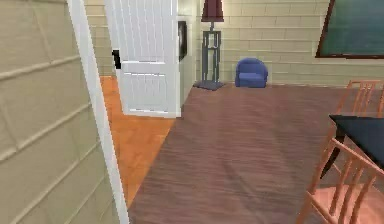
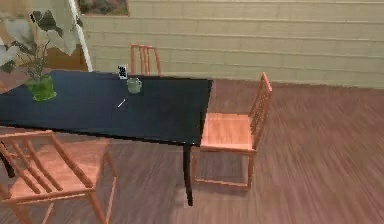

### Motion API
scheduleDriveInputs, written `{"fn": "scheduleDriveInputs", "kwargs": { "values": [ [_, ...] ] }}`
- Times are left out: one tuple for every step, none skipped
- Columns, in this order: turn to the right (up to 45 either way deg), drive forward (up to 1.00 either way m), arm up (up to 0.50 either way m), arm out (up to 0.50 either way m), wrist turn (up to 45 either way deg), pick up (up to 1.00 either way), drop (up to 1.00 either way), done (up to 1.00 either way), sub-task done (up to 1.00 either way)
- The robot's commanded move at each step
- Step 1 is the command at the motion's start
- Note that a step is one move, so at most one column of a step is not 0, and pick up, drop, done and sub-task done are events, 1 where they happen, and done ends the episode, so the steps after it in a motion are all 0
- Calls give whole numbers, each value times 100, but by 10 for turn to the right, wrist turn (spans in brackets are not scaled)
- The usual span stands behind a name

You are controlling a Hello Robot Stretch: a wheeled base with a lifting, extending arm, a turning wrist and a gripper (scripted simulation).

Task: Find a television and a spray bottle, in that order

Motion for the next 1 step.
{"fn": "scheduleDriveInputs", "kwargs": {
  "values": [
    [0,100,0,0,0,0,0,0,0]
  ]
}}
